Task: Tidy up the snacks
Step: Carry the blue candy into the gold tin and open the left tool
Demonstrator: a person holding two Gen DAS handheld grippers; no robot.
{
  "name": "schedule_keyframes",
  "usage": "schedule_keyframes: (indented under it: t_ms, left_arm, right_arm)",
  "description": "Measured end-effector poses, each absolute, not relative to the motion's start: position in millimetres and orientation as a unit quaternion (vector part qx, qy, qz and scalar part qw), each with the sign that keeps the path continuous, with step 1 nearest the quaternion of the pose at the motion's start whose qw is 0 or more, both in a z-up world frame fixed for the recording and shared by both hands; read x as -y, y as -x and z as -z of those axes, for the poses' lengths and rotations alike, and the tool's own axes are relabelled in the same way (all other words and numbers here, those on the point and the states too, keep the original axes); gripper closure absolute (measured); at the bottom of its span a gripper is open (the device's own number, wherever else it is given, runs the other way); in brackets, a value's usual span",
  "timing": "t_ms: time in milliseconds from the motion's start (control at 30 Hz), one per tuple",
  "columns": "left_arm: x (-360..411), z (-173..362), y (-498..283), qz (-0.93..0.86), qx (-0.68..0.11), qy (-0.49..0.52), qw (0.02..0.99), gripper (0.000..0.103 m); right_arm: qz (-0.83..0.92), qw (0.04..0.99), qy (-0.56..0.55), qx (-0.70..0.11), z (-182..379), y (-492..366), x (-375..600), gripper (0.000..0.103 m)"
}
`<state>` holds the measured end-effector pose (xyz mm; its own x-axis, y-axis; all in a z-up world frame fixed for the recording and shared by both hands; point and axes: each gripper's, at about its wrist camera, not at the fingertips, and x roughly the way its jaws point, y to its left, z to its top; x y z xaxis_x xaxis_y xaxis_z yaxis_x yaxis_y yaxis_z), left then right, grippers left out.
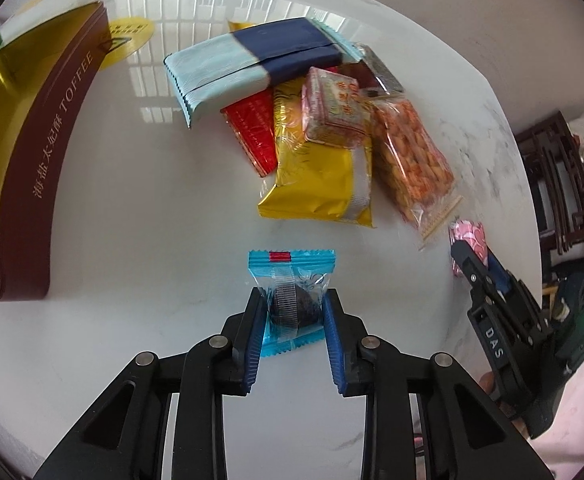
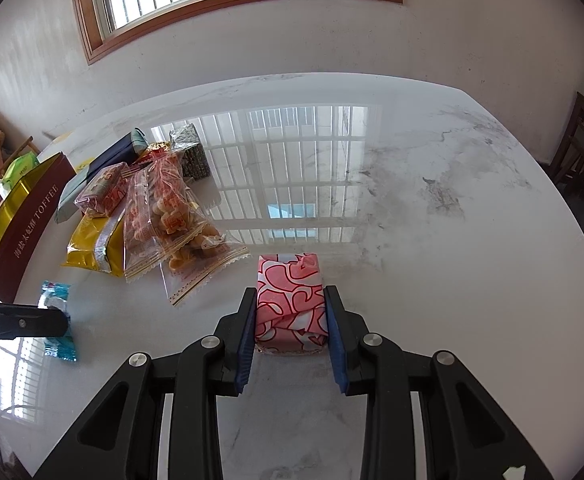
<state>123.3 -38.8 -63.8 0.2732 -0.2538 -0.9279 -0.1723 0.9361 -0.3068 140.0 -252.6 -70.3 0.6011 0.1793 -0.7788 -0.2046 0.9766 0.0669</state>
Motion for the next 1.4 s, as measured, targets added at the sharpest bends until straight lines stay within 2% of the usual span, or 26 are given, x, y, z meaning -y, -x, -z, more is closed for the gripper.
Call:
schedule_keyframes:
  t_ms: [467,933,1133,1400]
  left_arm:
    - [32,24,-100,0.059,-0.554,0.103,0.824,0.074]
    - [-51,-21,-89,0.009,-0.495,0.089,0.865,0.074]
    - [-109,-19,-93,-0.044,-0.486,0.103,0.867,0.074]
    - [-172,15,-106,-0.11,-0.51,0.11,0.846,0.074]
  right_arm:
    - [-0.097,0.895,0.037,-0.434,71,-140,244,0.073]
    - [-0.092,0.895,0.047,-0.433,72,-140,244,0.074]
    - [-0.092,0.895,0.047,-0.433,71,-140,243,0.074]
    - [-0.091,0.895,0.048,-0.433,72,-140,243,0.074]
